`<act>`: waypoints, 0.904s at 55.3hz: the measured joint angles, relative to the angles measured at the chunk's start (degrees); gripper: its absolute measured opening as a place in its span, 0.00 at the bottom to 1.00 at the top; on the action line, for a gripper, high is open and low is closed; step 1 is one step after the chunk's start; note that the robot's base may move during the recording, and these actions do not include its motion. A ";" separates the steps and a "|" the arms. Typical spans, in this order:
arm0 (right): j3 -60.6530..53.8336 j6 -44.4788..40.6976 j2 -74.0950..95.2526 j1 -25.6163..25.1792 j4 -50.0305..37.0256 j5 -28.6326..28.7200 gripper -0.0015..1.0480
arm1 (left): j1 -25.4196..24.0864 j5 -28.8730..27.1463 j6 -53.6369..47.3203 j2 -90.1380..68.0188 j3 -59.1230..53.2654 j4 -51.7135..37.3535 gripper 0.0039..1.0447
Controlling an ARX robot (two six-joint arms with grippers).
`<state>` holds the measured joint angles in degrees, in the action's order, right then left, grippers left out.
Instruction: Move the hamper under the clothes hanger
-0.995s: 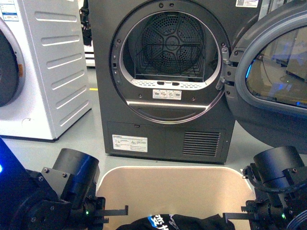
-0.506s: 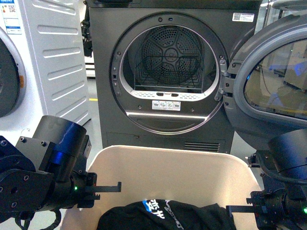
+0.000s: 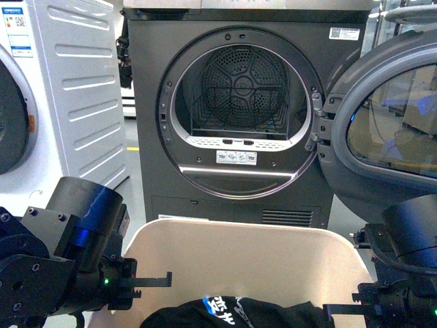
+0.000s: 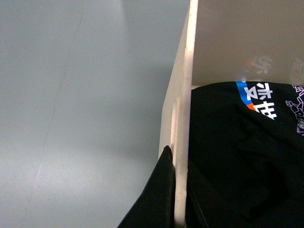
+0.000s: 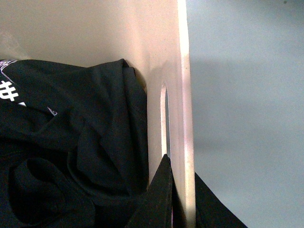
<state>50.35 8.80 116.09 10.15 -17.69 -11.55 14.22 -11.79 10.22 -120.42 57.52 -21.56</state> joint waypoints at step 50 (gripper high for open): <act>-0.02 -0.02 -0.37 0.07 -0.11 0.33 0.03 | -0.31 -0.22 -0.15 0.09 -0.04 0.07 0.04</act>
<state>50.33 8.78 115.72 10.22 -17.80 -11.22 13.91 -12.01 10.07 -120.33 57.47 -21.50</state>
